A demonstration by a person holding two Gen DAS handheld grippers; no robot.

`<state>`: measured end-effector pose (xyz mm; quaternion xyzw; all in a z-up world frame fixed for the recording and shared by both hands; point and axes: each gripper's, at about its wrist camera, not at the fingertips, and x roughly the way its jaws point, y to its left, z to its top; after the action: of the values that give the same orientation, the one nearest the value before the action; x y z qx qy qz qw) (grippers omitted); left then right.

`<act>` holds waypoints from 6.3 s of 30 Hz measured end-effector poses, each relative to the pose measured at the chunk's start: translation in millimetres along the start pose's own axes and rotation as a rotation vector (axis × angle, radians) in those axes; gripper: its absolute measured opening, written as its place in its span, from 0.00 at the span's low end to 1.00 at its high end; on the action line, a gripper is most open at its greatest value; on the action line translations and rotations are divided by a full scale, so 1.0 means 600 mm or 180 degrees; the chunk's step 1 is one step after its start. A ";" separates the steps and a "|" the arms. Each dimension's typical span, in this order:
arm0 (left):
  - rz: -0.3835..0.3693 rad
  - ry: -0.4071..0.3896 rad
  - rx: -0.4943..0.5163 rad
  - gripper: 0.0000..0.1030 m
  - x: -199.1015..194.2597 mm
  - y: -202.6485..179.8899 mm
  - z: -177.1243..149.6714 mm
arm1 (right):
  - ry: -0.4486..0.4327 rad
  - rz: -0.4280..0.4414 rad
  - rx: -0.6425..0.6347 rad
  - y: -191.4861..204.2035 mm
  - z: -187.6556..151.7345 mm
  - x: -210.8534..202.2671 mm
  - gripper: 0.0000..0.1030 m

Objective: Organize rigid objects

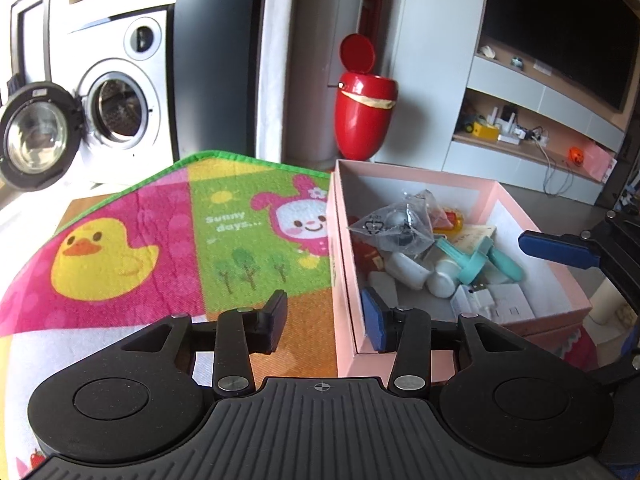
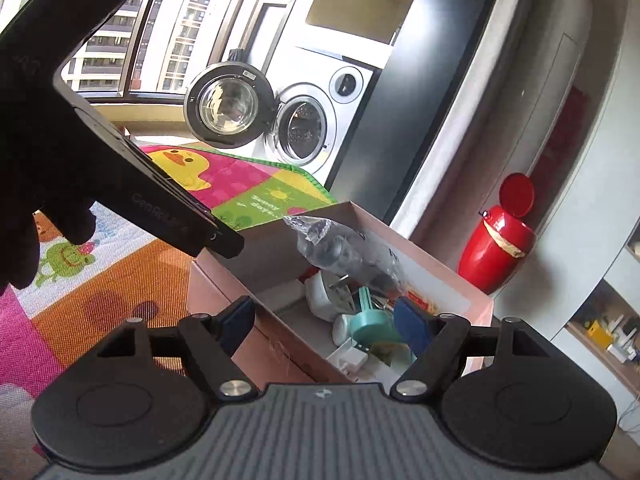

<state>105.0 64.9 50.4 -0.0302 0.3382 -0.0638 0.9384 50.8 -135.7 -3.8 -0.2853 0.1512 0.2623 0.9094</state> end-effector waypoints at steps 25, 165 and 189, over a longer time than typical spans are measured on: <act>0.0143 -0.0153 -0.0158 0.55 -0.004 0.005 0.005 | 0.0222 -0.1071 0.0050 -0.032 -0.062 -0.009 0.78; 0.0581 -0.0155 -0.0005 0.58 -0.071 -0.097 -0.183 | 0.0793 -0.0487 0.2060 -0.020 -0.155 -0.063 1.00; 0.0597 -0.0150 0.0015 0.58 -0.070 -0.099 -0.184 | 0.0793 -0.0486 0.2062 -0.020 -0.155 -0.063 1.00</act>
<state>-3.2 10.6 -2.0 0.0023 0.3172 0.0243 0.9481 14.8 -214.7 -56.1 -0.0224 0.3145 0.0952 0.9442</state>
